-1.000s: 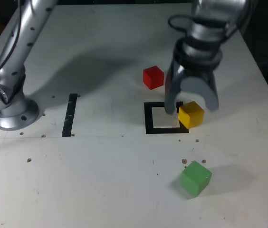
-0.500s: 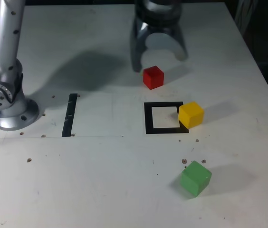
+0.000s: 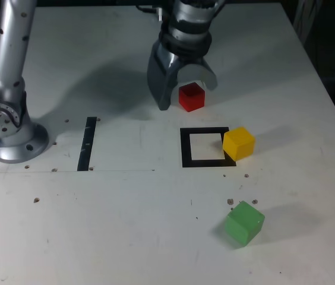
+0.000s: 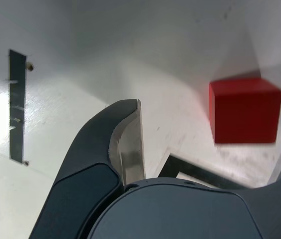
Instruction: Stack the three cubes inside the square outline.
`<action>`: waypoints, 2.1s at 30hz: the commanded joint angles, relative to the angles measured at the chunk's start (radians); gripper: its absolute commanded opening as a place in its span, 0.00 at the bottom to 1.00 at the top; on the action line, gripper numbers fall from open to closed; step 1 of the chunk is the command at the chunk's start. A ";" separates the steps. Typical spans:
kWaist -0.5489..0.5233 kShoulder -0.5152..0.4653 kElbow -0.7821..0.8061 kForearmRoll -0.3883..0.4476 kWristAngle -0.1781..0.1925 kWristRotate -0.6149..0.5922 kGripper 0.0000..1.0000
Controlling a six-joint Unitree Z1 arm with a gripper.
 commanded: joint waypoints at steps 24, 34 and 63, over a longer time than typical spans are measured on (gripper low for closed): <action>0.055 0.082 -0.028 -0.084 0.009 0.048 0.49; 0.055 0.081 -0.034 -0.090 0.009 0.058 0.29; -0.233 -0.071 -0.119 0.066 -0.016 0.081 0.19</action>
